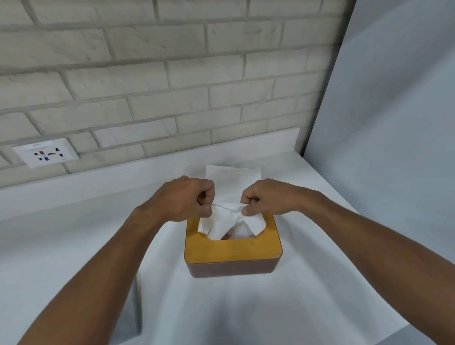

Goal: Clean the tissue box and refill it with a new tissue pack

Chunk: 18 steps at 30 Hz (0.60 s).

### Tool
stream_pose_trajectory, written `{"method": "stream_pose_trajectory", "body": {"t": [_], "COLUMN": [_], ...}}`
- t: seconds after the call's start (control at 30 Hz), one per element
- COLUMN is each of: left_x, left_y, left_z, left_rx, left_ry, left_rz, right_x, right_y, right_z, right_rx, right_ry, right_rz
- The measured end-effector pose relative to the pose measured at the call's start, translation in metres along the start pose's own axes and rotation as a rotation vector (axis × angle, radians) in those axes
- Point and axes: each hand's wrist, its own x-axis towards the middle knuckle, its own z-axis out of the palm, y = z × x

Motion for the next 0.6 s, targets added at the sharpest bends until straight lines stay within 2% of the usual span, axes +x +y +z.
{"method": "stream_pose_trajectory", "body": {"t": [0.1, 0.23, 0.33, 0.6], "left_x": [0.001, 0.005, 0.013, 0.038], "left_y": [0.001, 0.004, 0.009, 0.041], "left_z": [0.000, -0.008, -0.027, -0.110], "left_rx": [0.056, 0.023, 0.011, 0.292], "left_ry": [0.018, 0.179, 0.214, 0.395], "left_rz": [0.014, -0.004, -0.004, -0.041], "right_x": [0.001, 0.002, 0.004, 0.004], "right_y": [-0.001, -0.003, -0.013, -0.068], "right_z": [-0.003, -0.018, -0.037, -0.121], "right_rx": [-0.038, 0.053, 0.081, -0.164], "right_ry": [0.004, 0.072, 0.127, 0.405], "right_rz": [-0.003, -0.009, -0.055, -0.059]}}
